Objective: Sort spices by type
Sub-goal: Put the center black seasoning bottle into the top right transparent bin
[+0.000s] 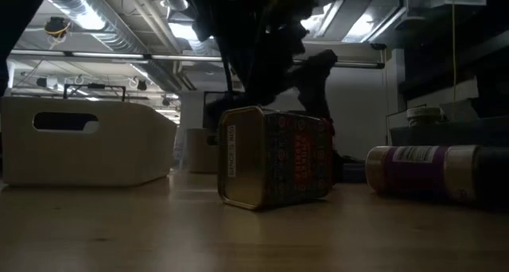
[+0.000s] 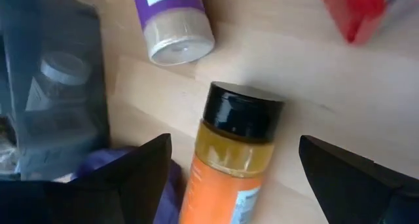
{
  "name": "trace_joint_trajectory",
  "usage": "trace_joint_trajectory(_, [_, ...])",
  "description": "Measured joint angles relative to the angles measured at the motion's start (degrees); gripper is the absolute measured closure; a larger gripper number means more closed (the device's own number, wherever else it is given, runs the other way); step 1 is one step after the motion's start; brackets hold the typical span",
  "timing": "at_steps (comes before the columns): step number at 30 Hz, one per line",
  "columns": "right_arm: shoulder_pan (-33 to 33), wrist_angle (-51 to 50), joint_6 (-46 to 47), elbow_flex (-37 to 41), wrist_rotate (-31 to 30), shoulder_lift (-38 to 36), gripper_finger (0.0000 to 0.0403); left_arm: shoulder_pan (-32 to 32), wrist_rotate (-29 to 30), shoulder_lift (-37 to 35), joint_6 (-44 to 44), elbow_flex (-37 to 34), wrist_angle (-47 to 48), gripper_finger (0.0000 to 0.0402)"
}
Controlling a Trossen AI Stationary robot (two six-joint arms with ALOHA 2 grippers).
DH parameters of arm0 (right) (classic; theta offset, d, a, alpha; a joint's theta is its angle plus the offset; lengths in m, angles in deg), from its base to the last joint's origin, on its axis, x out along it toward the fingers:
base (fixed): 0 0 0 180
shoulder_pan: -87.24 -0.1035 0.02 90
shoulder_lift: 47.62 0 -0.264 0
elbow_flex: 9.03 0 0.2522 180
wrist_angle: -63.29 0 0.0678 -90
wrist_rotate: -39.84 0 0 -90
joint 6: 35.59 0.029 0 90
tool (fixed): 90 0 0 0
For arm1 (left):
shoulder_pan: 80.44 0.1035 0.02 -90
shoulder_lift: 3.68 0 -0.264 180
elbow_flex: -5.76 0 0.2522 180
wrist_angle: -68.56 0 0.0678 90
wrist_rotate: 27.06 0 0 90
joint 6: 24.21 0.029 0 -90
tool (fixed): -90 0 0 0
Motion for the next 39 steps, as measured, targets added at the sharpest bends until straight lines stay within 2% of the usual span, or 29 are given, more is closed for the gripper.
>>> trace_joint_trajectory(12, [1.7,1.8,-4.7,0.0,0.1,0.0,0.0175,0.2,2.4,3.6,6.9,0.0,-4.7,0.0083])
trace_joint_trajectory(21, [1.7,3.3,-4.5,0.0,0.5,0.0,0.0175,0.1,3.0,5.8,6.7,0.3,-4.2,0.0086])
trace_joint_trajectory(25, [1.7,3.3,-4.5,0.0,0.5,0.0,0.0175,0.1,3.4,5.8,3.9,0.3,-2.9,0.0120])
trace_joint_trajectory(32, [1.7,3.3,-4.4,0.0,0.6,0.0,0.0175,0.0,4.1,5.9,-0.8,0.1,-2.2,0.0213])
trace_joint_trajectory(39, [1.7,2.3,-4.4,0.0,2.0,0.0,0.0175,-0.5,8.8,5.5,-6.2,1.3,-1.4,0.0215])
